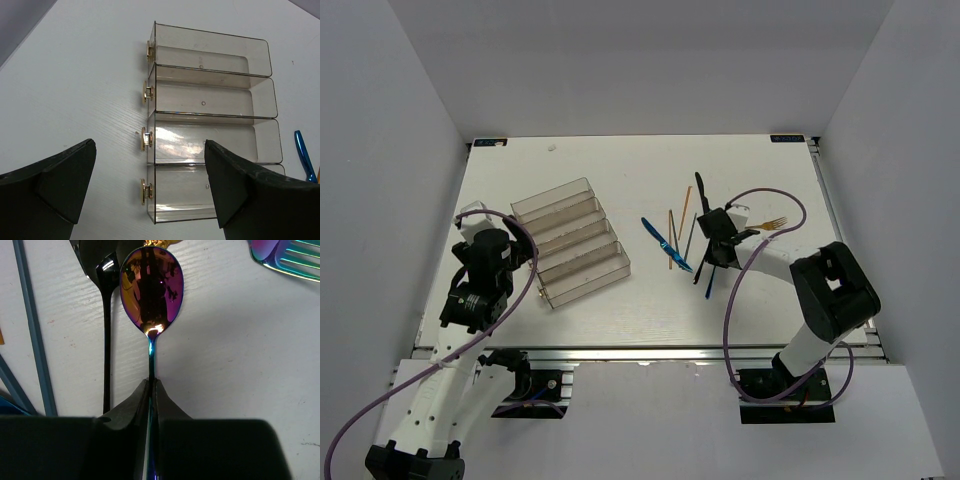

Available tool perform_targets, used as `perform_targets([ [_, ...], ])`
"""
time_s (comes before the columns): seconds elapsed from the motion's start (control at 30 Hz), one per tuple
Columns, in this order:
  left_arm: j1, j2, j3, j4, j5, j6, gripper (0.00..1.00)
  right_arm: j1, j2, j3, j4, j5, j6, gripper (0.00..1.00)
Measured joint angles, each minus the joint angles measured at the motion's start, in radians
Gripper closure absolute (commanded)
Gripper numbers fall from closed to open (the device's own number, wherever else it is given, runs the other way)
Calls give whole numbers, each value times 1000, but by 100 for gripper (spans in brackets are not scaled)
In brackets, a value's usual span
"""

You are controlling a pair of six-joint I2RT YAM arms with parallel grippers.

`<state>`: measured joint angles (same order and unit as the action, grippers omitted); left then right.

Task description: Sort the eating utensils into containers

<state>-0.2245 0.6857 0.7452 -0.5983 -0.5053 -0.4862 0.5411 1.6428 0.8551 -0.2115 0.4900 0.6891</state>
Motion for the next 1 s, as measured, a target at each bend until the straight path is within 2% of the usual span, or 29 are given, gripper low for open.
perform_targets([
  [0.17,0,0,0,0,2,0,2,-4,-2,-1,2,-7,8,100],
  [0.37,0,-2,0,0,11,0,2,-4,-55,-9,-63,-8,3,100],
  [0.57,0,-42,0,13,82,11,2,-4,-188,-7,-105,-25,-73,100],
  [0.67,0,-71,0,44,183,5,2,2,-240,-2,-105,-80,-133,100],
  [0.77,0,-79,0,102,348,-42,2,46,-293,0,-95,-177,-194,100],
  [0.9,0,-49,-19,266,603,-164,2,159,-366,13,-53,-314,-257,100],
  [1.0,-3,-8,-26,347,715,-238,2,250,-381,72,-38,-372,-310,100],
])
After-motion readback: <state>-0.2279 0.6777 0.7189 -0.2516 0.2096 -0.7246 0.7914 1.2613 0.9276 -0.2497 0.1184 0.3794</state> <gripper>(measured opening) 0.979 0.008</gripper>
